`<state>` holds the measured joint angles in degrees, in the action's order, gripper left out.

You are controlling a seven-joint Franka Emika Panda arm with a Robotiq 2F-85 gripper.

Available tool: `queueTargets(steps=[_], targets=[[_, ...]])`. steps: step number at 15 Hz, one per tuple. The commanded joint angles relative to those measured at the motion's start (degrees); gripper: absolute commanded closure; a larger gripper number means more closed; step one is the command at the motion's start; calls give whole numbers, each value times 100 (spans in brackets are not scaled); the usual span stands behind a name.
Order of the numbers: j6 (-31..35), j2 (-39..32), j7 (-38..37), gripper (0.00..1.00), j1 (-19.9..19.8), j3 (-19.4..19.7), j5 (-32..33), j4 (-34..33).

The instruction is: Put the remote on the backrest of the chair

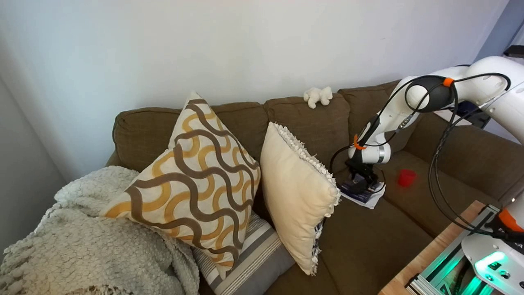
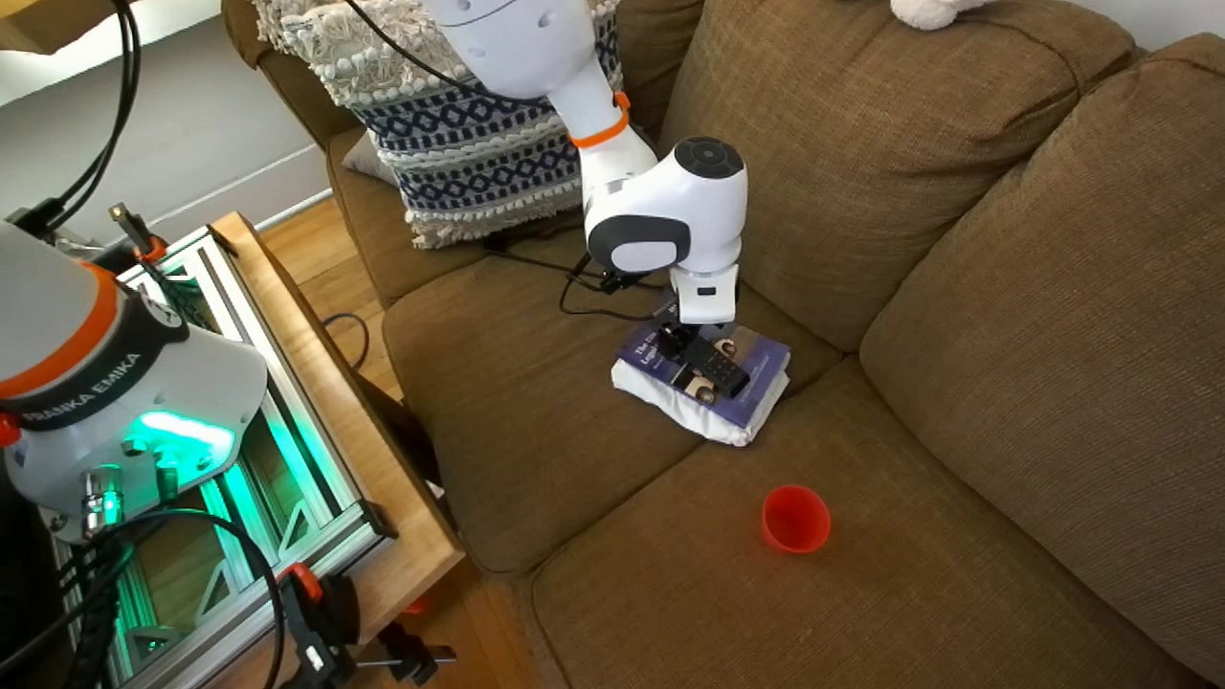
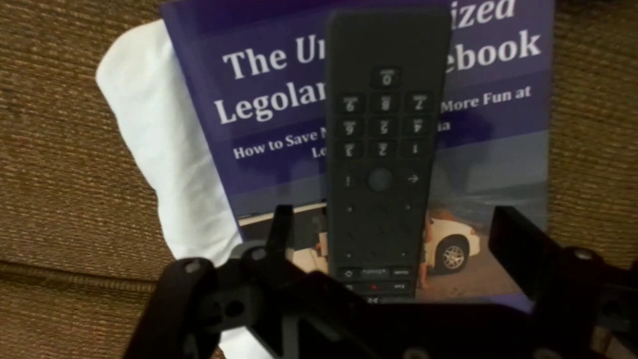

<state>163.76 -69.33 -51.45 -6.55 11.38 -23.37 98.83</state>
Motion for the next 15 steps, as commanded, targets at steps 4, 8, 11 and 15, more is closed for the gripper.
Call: queueTargets(steps=[4, 8, 11, 15], targets=[[-143, -503, 93, 0, -84, -22, 108, -653], [-152, -656, 166, 25, -102, -4, 113, -767], [-19, -552, 226, 51, -107, -11, 81, -636], [359, 2, 428, 74, -76, -44, 18, 0]])
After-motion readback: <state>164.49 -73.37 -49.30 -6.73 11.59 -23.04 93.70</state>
